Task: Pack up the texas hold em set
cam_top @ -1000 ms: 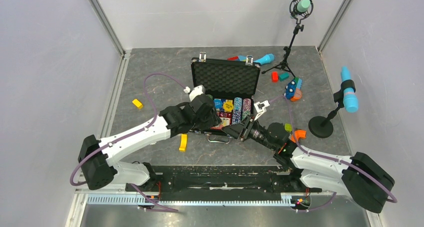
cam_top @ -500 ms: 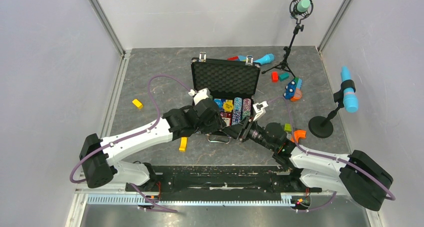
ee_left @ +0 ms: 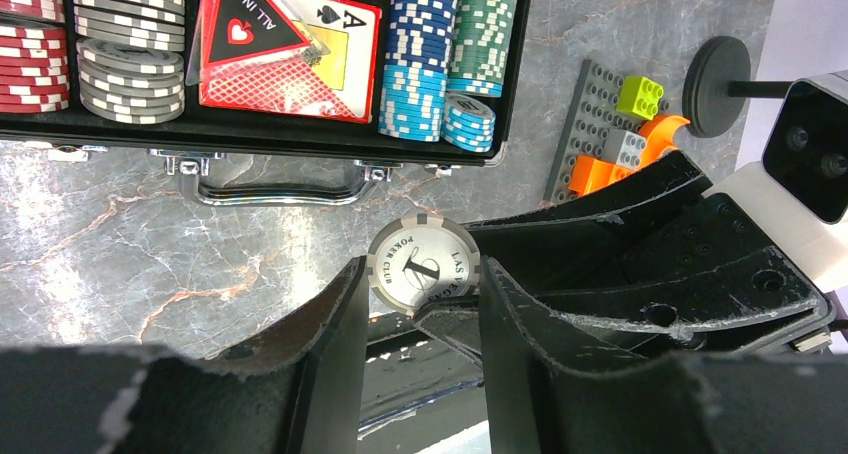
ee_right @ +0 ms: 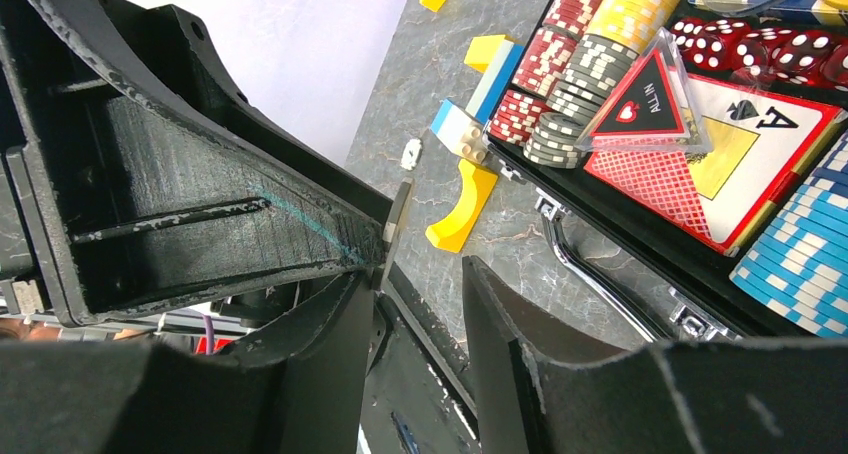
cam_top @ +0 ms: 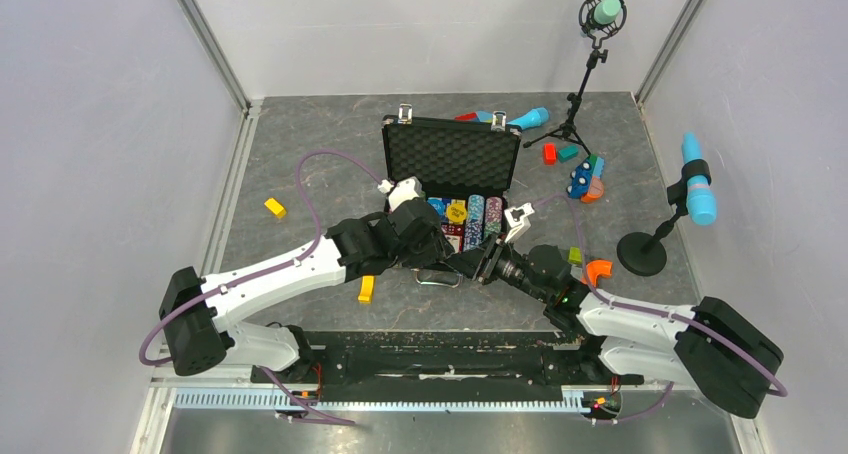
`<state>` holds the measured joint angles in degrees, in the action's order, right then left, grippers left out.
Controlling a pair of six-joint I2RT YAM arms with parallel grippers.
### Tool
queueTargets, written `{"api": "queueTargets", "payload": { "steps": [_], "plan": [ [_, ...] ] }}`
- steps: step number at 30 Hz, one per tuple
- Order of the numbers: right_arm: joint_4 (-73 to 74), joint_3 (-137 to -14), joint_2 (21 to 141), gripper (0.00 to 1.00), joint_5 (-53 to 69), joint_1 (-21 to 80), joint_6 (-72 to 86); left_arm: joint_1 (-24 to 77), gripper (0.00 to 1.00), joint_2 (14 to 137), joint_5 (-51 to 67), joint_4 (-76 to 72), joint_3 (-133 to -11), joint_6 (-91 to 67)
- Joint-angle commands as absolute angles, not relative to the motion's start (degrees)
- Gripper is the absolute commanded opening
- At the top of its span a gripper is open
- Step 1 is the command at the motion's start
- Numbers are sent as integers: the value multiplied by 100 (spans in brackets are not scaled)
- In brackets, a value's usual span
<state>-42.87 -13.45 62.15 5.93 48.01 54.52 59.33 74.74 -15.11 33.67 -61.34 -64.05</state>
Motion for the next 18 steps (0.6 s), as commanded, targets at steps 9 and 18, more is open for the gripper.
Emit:
{"api": "queueTargets", "payload": {
  "steps": [9, 18],
  "plan": [
    [-4787, -1482, 6284, 35, 343, 4809, 5476, 6037, 45, 7299, -1515, 3149, -6131, -6645],
    [-4937, -1466, 6312, 25, 351, 4808, 5402, 6050, 45, 7253, -1494, 3094, -6047, -6668]
  ]
}}
